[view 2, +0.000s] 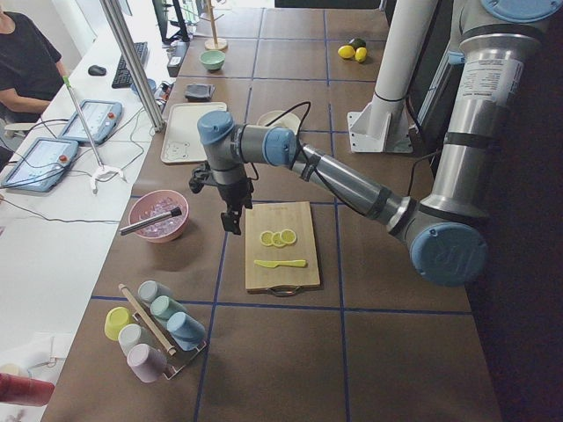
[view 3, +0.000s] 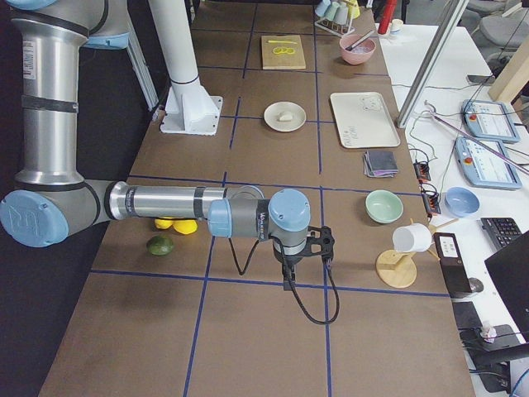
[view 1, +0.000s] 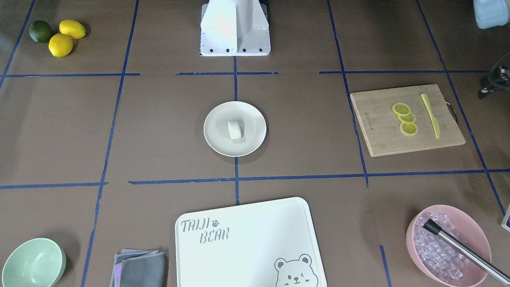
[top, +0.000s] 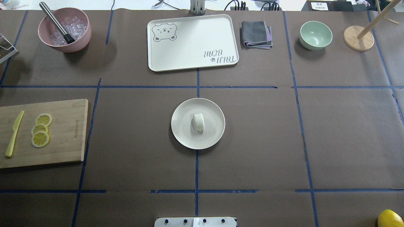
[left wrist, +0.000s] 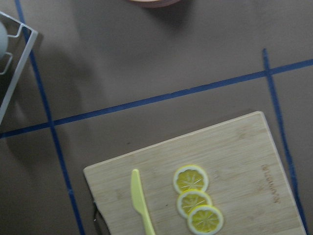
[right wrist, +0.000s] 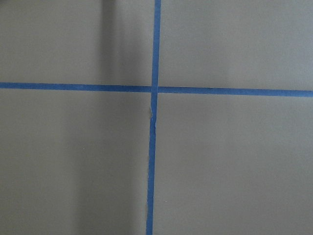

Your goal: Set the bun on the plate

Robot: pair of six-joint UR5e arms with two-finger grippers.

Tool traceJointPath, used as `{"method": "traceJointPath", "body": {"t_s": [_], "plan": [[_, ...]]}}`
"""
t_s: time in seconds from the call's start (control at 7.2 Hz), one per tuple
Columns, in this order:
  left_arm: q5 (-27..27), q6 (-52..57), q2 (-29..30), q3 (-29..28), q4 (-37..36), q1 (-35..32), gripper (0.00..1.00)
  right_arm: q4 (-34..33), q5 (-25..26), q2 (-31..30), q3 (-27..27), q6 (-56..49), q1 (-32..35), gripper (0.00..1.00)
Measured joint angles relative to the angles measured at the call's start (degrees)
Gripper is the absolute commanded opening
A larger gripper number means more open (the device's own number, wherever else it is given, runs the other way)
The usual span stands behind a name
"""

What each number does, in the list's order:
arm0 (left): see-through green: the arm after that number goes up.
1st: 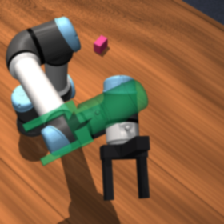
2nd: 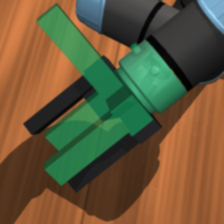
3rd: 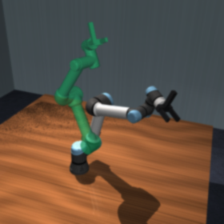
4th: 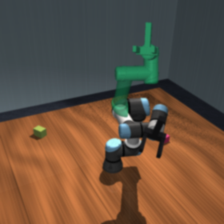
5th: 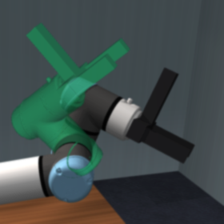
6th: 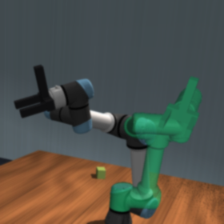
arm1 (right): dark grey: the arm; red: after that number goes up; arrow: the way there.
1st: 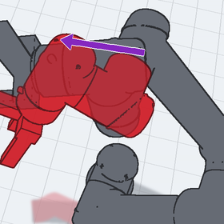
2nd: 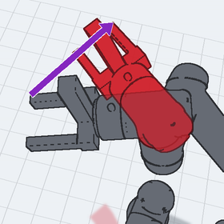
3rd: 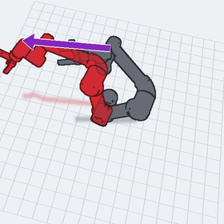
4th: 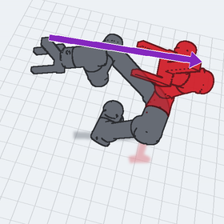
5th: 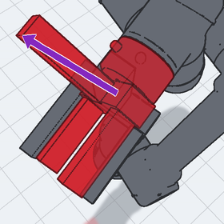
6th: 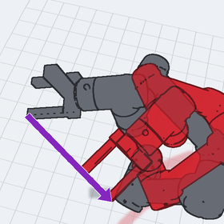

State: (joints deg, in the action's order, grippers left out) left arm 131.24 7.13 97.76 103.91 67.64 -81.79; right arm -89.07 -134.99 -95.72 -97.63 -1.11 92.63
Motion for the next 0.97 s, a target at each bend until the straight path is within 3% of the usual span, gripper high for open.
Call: {"method": "traceJointPath", "body": {"t_s": [0.42, 0.97], "plan": [[3.0, 7.0, -3.9, -14.1, 9.6, -7.4, 1.0, 0.2, 0.0, 0.0, 0.0, 0.0, 0.0, 1.0], [5.2, 3.7, -4.6, -17.7, 13.0, -10.4, 1.0, 0.5, 0.0, 0.0, -0.2, -0.1, 0.0, 1.0]]}}
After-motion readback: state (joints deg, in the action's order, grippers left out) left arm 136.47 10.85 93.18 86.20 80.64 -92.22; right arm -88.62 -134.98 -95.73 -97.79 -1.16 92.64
